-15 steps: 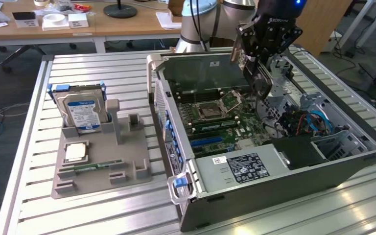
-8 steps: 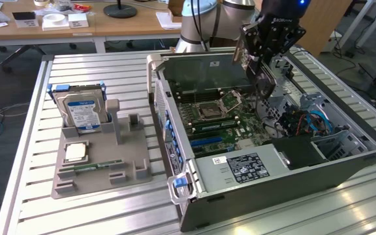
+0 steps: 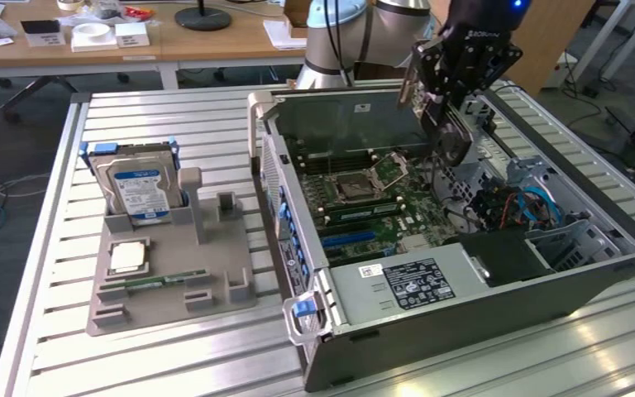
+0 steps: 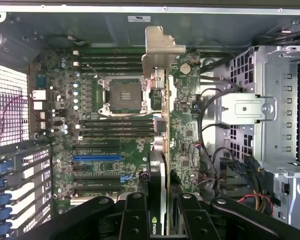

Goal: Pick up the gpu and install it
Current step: 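Pick up the gpu and move the gpu toward the slot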

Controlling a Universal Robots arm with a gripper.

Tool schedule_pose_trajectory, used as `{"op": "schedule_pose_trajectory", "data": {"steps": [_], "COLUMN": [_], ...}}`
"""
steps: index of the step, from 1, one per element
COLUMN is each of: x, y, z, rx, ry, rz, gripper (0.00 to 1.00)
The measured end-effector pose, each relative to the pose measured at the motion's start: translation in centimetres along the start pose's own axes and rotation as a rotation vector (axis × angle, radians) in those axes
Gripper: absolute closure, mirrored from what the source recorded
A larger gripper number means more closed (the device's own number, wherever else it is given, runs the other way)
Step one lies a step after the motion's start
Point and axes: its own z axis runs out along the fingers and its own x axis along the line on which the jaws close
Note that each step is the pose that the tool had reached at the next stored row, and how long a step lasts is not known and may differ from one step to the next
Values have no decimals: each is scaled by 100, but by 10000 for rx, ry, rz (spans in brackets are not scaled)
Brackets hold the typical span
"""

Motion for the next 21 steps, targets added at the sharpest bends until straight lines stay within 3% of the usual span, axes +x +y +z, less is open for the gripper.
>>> {"op": "schedule_pose_trajectory", "data": {"steps": [12,21], "x": [-140,-145], "y": [9,9], "z": [5,5], "rx": [0,0], "ry": [1,0], "rz": [0,0], "gripper": [73,73]}}
